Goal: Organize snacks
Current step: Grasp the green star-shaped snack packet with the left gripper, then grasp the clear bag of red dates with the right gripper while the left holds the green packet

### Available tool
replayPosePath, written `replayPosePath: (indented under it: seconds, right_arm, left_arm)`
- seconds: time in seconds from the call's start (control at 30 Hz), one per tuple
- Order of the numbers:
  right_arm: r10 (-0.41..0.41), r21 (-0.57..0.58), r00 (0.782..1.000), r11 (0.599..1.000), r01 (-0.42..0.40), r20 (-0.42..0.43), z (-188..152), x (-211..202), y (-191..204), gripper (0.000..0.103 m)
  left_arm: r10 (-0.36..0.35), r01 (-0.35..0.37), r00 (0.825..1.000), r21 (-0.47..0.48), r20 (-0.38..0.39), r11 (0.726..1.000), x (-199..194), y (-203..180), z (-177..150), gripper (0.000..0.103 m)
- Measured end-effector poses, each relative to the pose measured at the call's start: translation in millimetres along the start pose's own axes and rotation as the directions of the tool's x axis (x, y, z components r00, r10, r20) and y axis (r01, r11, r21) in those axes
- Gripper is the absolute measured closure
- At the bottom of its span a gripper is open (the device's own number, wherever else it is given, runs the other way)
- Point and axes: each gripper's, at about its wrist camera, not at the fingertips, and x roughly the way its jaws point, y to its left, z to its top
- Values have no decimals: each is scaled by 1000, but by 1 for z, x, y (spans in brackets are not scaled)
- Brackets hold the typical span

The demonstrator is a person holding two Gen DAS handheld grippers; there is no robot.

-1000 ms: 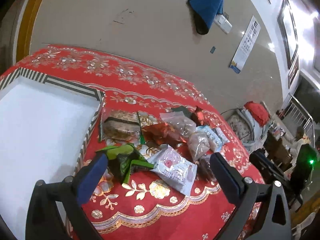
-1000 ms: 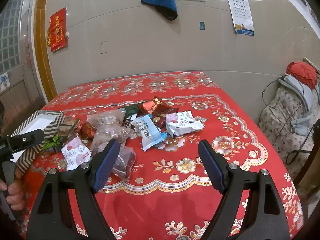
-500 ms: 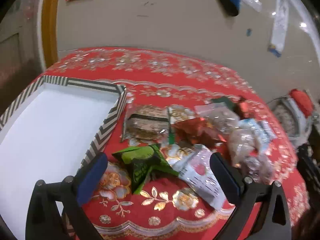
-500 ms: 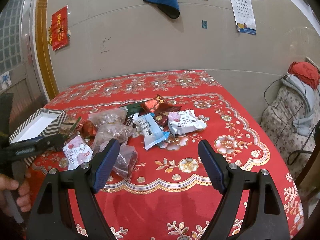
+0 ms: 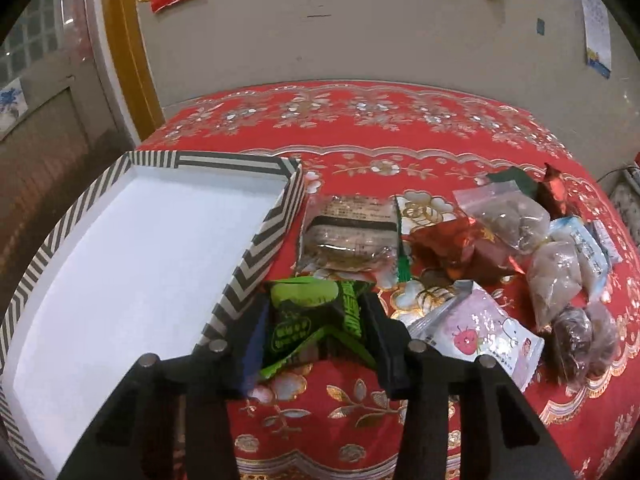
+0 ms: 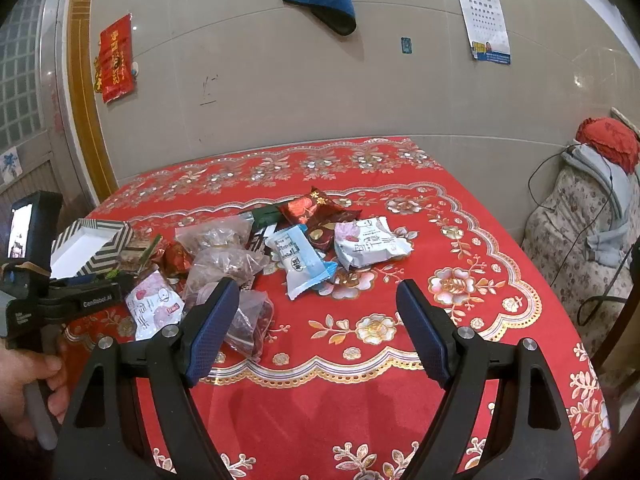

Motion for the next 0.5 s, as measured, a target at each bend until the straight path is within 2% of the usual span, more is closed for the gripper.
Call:
replayPosePath:
  seconds: [0.13,0.2,0.27,0.33,0.43,0.5]
  right_arm:
    - [12,-3,1000,1000,-12,-12,0,2,1,21]
    - [81,6,996,997,-80,-47,-1,8,3,21]
    - [173,48,982,984,-169,-81,-3,14,4,21]
    - [207,65,972,978,-201,-112,-4,20,13,21]
    - [172,6,969,985,-174,-176,-4,34,37,21]
    - [99,-52,977,993,-110,-189,-3,41,53,21]
  left_arm:
    - [-28,28,999,-9,15,1000,-5,4,-1,58]
    - [-54,54,998,-13,24,998,-7,7,0,58]
    - [-80,80,997,-5,20,997,-9,7,0,58]
    - [-96,96,995,-2,24,995,-10,8,0,58]
    - [-104,104,994,13,22,994,-12,7,0,58]
    - [-111,111,994,15,16,994,-12,8,1,58]
